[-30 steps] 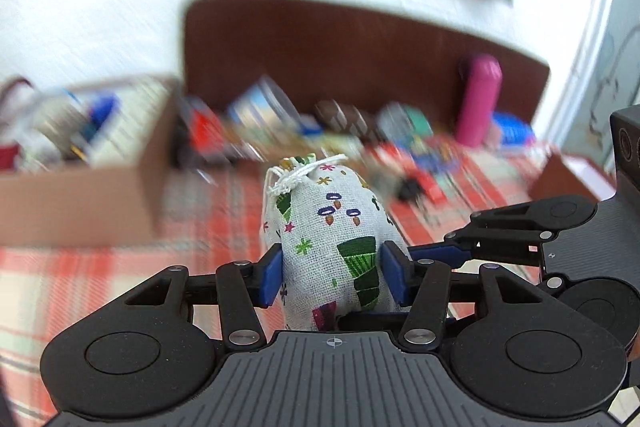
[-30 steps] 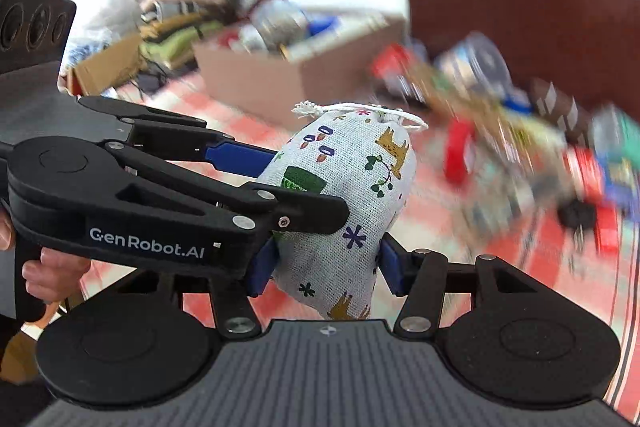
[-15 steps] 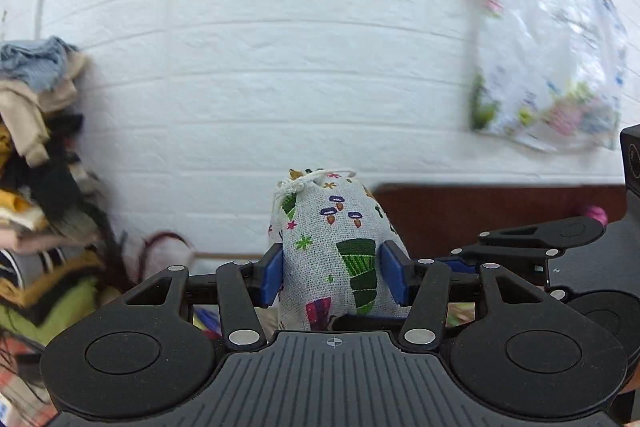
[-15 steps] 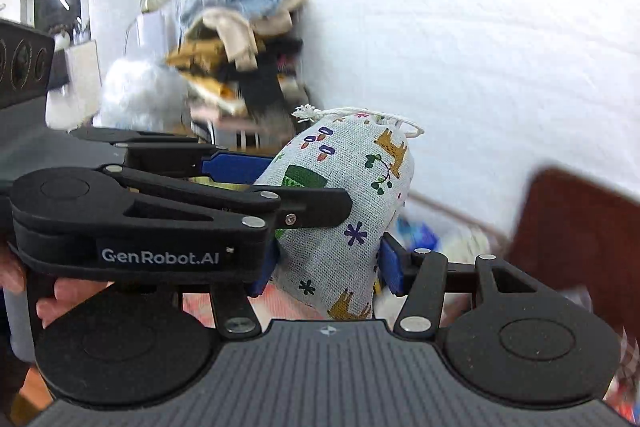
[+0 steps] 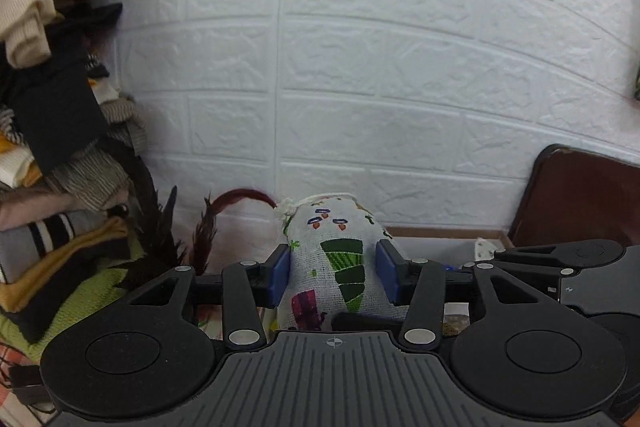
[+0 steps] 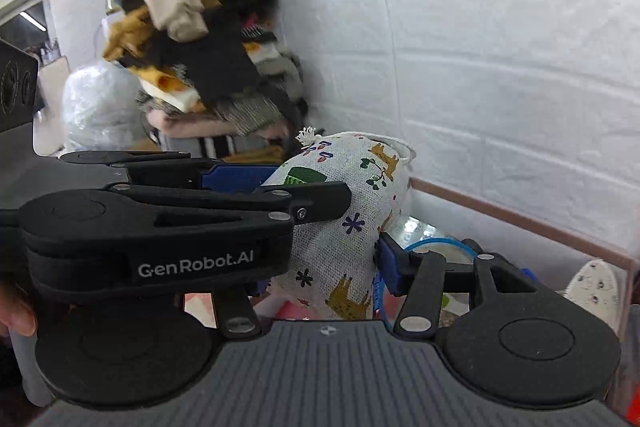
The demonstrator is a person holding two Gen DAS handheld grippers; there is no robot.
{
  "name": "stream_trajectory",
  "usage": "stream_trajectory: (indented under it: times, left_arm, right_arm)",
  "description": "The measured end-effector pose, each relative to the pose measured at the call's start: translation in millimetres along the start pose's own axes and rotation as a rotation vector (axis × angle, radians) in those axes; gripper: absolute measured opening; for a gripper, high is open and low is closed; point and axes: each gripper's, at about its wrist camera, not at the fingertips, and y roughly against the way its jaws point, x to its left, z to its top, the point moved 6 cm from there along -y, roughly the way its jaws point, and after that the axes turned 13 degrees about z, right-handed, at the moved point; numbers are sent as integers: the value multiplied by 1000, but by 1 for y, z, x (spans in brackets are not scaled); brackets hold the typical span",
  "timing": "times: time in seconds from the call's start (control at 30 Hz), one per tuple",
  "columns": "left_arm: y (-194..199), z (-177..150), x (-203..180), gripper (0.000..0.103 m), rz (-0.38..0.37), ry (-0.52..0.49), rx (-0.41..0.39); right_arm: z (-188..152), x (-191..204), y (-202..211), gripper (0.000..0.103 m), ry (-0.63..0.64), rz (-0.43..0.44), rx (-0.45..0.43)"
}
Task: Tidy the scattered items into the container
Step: 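Lift the pouch with the left tool and carry it to the cardboard box, then lower the pouch into the box and open the left tool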
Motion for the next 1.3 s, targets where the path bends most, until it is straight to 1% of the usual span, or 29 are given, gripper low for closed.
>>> stream_trajectory:
  times: [0.03,0.07,0.1,0.13,0.17,0.2,0.23,0.27,0.33,0.4,0.43,0.47,0.57,0.6,0.63,0.67,0.73,0.93,0.97,1.0,1.03,1.1,1.13,1.2,1.23,1.27,1.3]
  left_arm:
    - [-12,-2,2,45,0,6,10]
    - [-24,-4,4,53,-2,8,24]
    - [-35,-8,5,51,-1,5,39]
    - [-45,-11,6,54,1,4,55]
    - [-52,-15,8,60,7,5,69]
    - [-58,-19,9,63,10,8,79]
    - [-61,-21,12,68,2,18,75]
    - [-62,-23,15,67,-7,29,70]
    - [-60,-24,21,64,-14,40,67]
    - [-55,-25,25,60,4,32,69]
    - [-51,-25,26,55,10,24,71]
    - [-46,-26,26,50,15,6,73]
    - [-34,-31,25,43,31,-52,82]
    - [-32,-34,24,41,33,-69,84]
    - [-31,-35,21,38,35,-80,85]
    - [-32,-37,19,44,40,-85,86]
    - [-36,-38,13,43,42,-90,86]
    - [-60,-40,0,43,57,-56,99]
    - [-63,-42,-2,43,62,-54,102]
    - [-62,-43,-4,43,72,-61,95]
    - [-61,-44,-6,43,80,-71,88]
    - [-56,-46,-8,43,90,-78,82]
    - [-53,-48,-9,45,94,-82,80]
    - [-42,-50,-12,60,100,-74,83]
    - [-35,-50,-12,70,100,-58,82]
    - [-26,-51,-12,82,92,-31,83]
    - [-17,-51,-13,86,71,-2,84]
  right_arm:
    - [-1,-5,-9,58,-8,-5,6]
    - [-1,-11,-17,57,-12,-10,12]
    - [-1,-14,-25,57,-8,-14,20]
    - [-3,-16,-31,57,4,-15,36]
    - [-5,-18,-37,58,18,-15,53]
    - [-7,-21,-39,60,29,-21,68]
    - [-8,-23,-38,66,34,-23,70]
    - [-8,-24,-35,68,38,-24,71]
    - [-9,-27,-30,68,36,-18,73]
    - [-10,-26,-26,67,39,-8,76]
    - [-11,-24,-24,63,50,-8,79]
    - [-9,-20,-29,55,65,-2,90]
    - [-18,-11,-36,44,96,9,160]
    - [-21,-7,-38,42,108,9,182]
    - [-24,-5,-39,42,123,5,194]
    - [-27,-5,-40,42,127,-1,195]
    - [-30,-6,-41,42,120,-11,191]
    - [-27,-32,-50,43,61,-67,197]
    - [-29,-36,-53,48,50,-81,202]
    - [-31,-41,-56,52,39,-94,207]
    - [-32,-42,-55,54,31,-96,201]
    - [-35,-41,-51,53,26,-100,184]
    - [-35,-40,-48,53,30,-104,175]
    - [-37,-38,-41,54,38,-111,159]
    - [-38,-36,-35,58,48,-114,153]
    - [-39,-34,-29,66,60,-110,143]
    - [-40,-31,-21,72,72,-105,134]
